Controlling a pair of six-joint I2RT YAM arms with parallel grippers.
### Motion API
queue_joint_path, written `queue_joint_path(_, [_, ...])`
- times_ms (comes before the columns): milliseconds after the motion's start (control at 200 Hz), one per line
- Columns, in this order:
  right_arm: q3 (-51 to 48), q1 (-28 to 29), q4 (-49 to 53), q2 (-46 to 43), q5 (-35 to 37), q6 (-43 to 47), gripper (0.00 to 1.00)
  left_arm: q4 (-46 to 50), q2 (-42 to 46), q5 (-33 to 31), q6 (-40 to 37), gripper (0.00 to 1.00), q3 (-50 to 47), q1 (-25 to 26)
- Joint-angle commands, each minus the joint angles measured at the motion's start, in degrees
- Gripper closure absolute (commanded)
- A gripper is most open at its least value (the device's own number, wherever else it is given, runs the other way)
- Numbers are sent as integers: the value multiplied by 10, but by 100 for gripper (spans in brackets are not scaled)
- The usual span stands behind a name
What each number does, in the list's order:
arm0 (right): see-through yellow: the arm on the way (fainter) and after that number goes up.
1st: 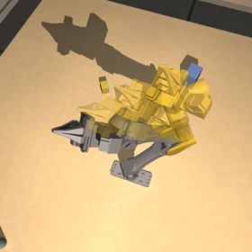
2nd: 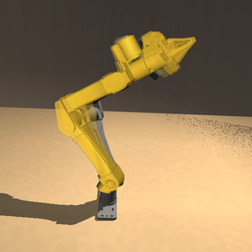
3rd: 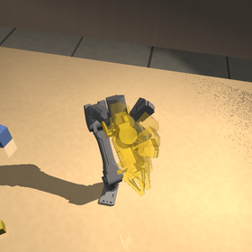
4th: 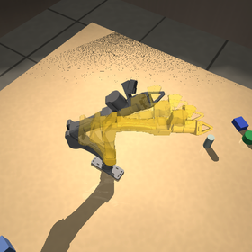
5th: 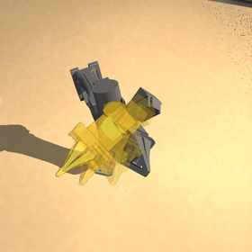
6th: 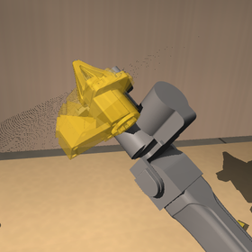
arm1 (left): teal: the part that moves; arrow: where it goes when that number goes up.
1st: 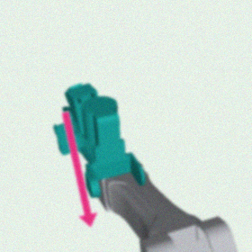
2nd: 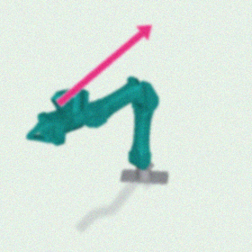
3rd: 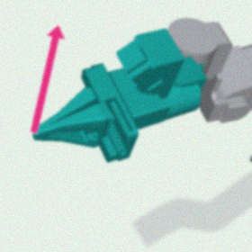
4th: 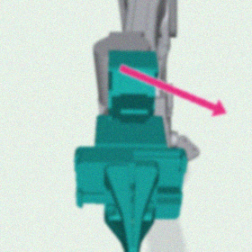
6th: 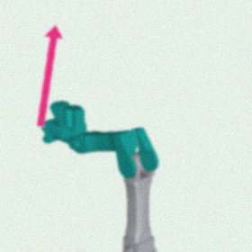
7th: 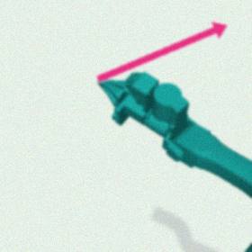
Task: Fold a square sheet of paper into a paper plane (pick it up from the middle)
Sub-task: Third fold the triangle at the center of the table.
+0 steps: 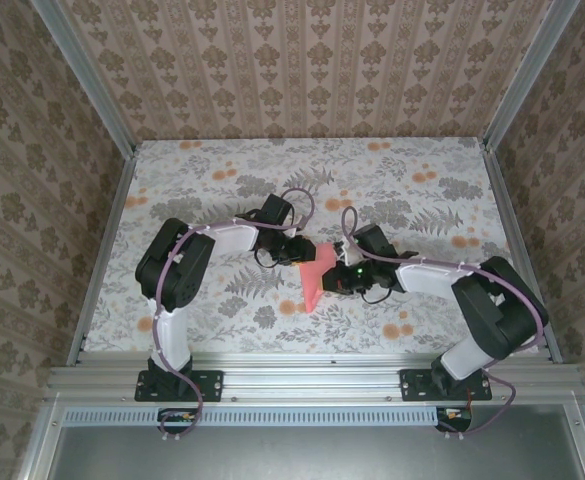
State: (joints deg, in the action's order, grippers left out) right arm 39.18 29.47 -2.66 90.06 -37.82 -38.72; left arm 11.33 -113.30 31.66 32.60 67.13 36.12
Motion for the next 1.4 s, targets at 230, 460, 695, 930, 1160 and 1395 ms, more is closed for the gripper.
queue_joint_path(230, [39, 6, -15, 59, 3, -11, 92, 34, -32, -24, -17, 65, -29, 0])
queue_joint_path(460, [50, 6, -17, 83, 19, -16, 92, 29, -33, -18, -14, 65, -29, -1])
queue_joint_path(695, [60, 6, -28, 99, 32, -31, 92, 25, -32, -16, -12, 65, -33, -2])
queue_joint_path(930, [69, 7, -23, 113, 40, -30, 92, 19, -32, -15, -10, 65, -36, -4])
queue_joint_path(1160, [85, 14, 14, 119, 49, -5, 90, 13, -34, -12, -10, 65, -41, -6])
queue_joint_path(1395, [94, 21, 45, 113, 55, 12, 88, 7, -33, -10, -11, 65, -49, -9])
